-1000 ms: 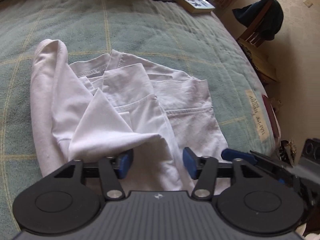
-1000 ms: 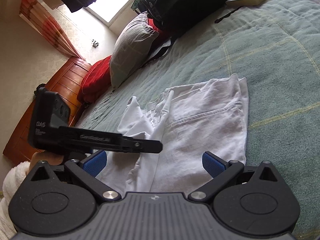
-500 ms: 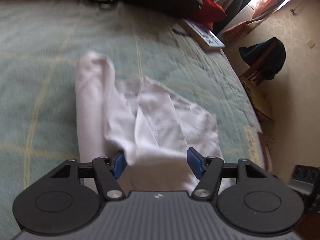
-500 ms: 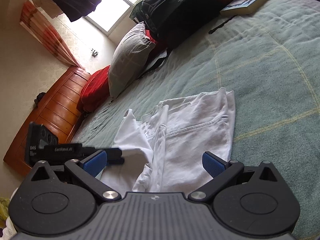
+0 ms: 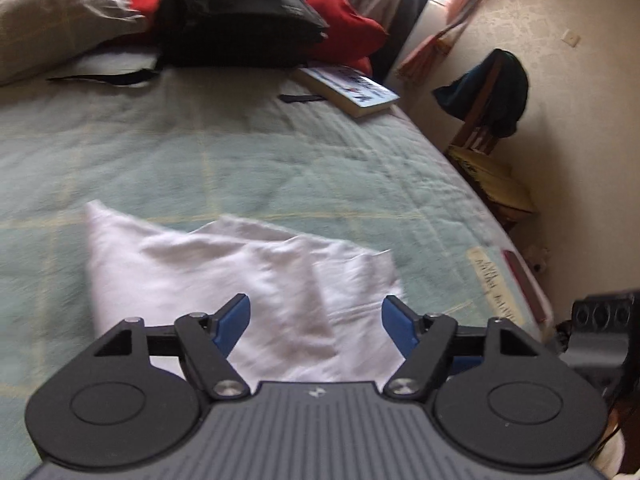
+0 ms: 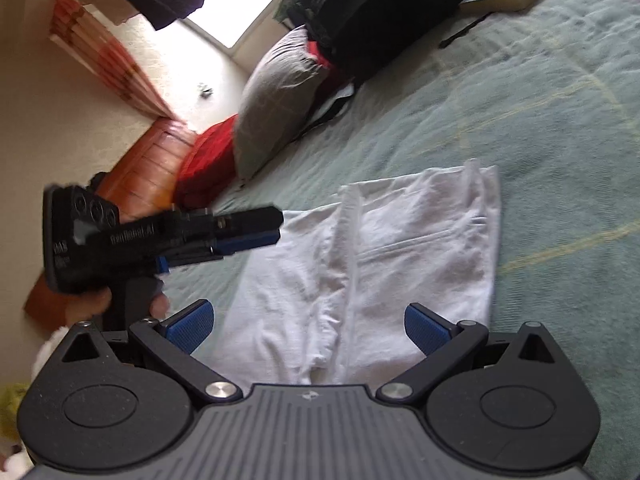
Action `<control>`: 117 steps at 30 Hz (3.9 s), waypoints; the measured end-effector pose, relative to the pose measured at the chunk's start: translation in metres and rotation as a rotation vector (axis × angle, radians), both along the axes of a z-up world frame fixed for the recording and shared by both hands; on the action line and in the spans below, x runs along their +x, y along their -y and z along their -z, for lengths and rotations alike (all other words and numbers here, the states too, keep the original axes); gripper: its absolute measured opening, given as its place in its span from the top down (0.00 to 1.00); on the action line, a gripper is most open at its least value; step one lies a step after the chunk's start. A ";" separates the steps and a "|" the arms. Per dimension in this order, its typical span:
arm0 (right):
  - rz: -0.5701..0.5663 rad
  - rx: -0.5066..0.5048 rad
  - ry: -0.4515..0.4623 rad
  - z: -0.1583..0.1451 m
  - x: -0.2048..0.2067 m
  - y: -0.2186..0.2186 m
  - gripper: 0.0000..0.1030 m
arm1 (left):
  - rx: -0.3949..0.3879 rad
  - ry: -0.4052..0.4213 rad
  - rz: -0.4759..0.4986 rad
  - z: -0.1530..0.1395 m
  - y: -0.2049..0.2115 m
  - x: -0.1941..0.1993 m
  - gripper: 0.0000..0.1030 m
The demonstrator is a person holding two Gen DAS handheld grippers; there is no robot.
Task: Fold clothes
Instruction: 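Lower the right gripper and close it on the shirt's opposite edge, then fold the gripped edge over the shirt with the right gripper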
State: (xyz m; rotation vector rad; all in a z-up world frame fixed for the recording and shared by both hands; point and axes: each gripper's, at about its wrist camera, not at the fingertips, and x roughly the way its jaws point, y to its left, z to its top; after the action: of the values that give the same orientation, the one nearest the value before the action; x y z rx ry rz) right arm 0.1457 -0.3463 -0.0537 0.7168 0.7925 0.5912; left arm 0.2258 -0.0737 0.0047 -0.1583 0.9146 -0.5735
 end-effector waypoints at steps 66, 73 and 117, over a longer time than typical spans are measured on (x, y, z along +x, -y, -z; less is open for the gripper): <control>-0.005 -0.135 -0.014 0.007 0.044 -0.018 0.89 | 0.013 0.130 -0.143 0.014 -0.067 -0.140 0.11; 0.033 -0.146 -0.037 0.013 0.038 -0.003 0.90 | 0.012 0.130 -0.140 0.013 -0.066 -0.141 0.11; 0.139 -0.238 -0.043 0.011 0.015 0.035 0.72 | 0.240 0.102 -0.084 0.025 -0.052 -0.132 0.11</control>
State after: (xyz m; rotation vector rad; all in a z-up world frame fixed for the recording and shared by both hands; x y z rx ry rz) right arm 0.1609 -0.3811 -0.0643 0.5615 0.8291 0.3497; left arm 0.0938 -0.0221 -0.0206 0.0484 0.8655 -0.3869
